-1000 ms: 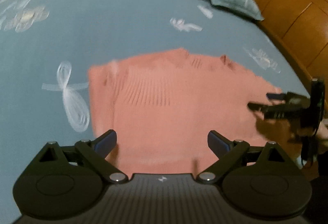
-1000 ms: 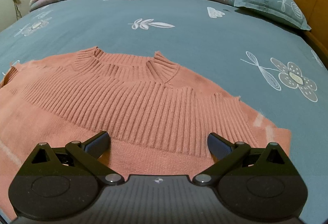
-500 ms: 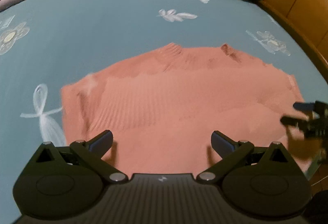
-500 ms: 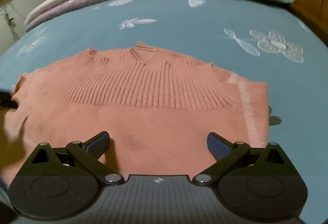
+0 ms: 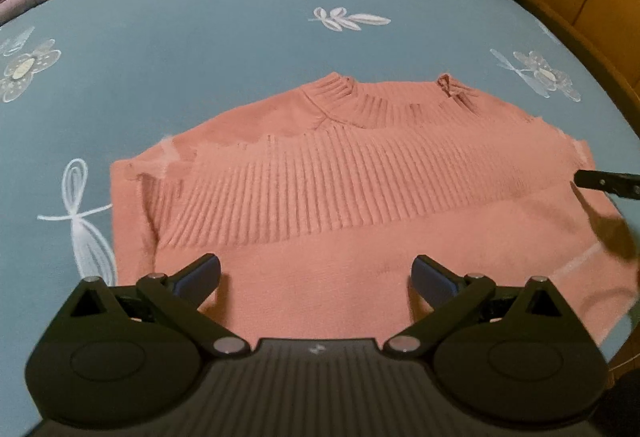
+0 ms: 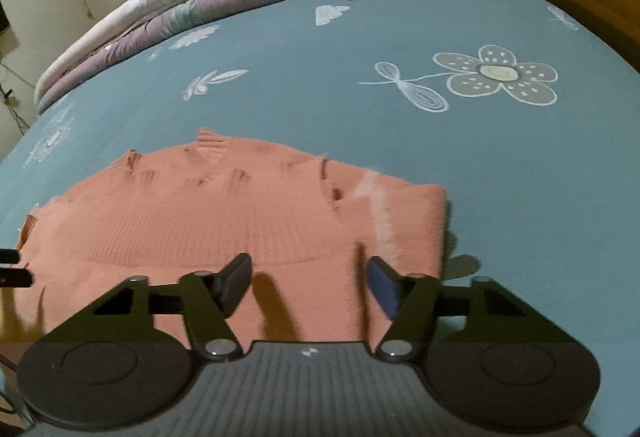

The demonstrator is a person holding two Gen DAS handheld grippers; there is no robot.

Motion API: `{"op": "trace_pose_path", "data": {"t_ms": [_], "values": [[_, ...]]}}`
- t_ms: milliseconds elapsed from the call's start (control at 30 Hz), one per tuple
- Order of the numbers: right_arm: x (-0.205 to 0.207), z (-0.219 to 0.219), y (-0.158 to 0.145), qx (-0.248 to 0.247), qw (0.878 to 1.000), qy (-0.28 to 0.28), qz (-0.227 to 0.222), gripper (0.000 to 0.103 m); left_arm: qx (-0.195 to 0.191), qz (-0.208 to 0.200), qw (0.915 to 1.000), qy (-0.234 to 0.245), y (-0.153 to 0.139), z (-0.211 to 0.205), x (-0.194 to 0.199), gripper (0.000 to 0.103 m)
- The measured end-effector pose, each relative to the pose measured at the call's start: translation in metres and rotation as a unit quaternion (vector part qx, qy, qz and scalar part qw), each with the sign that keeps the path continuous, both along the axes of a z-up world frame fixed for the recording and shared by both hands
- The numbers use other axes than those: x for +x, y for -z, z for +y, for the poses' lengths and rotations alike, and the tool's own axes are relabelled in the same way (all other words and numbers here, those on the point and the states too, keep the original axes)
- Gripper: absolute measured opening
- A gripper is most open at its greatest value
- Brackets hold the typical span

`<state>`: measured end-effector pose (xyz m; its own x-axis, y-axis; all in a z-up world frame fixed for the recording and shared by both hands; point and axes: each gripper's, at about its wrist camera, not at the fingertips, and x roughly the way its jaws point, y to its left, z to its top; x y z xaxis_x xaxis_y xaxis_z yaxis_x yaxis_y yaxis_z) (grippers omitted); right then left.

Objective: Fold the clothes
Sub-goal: 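Close the right tool on the folded sweater edge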

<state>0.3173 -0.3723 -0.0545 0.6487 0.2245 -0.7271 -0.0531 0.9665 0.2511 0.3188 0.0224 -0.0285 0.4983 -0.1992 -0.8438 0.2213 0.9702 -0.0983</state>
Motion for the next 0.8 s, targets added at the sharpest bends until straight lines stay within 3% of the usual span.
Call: {"op": "trace_pose_path", "data": {"t_ms": [100, 133, 167, 233, 500, 667, 800], "values": [[0.006, -0.01, 0.0, 0.013, 1.0, -0.003, 0.001, 0.051, -0.003, -0.003, 0.9997, -0.022, -0.004, 0.01, -0.008, 0.101], [0.008, -0.011, 0.001, 0.018, 1.0, -0.01, 0.002, 0.032, -0.005, -0.001, 0.9994, -0.034, -0.004, 0.015, -0.01, 0.101], [0.011, -0.012, 0.001, 0.023, 1.0, -0.016, 0.004, 0.02, -0.008, 0.0, 0.9989, -0.046, -0.004, 0.02, -0.011, 0.101], [0.01, -0.015, -0.002, 0.024, 0.999, -0.022, 0.002, 0.013, -0.012, 0.002, 0.9979, -0.064, -0.004, 0.028, -0.012, 0.101], [-0.005, -0.026, -0.018, 0.011, 1.0, -0.014, -0.007, 0.011, -0.018, -0.023, 0.9991, -0.032, -0.014, 0.019, -0.001, 0.101], [0.001, -0.021, 0.002, 0.005, 1.0, 0.004, 0.015, 0.013, -0.018, 0.001, 0.9998, -0.01, 0.003, 0.012, 0.015, 0.101], [-0.004, -0.017, -0.013, -0.017, 1.0, 0.006, -0.003, 0.019, -0.01, 0.006, 0.9999, 0.0, 0.009, 0.009, 0.017, 0.1]]}}
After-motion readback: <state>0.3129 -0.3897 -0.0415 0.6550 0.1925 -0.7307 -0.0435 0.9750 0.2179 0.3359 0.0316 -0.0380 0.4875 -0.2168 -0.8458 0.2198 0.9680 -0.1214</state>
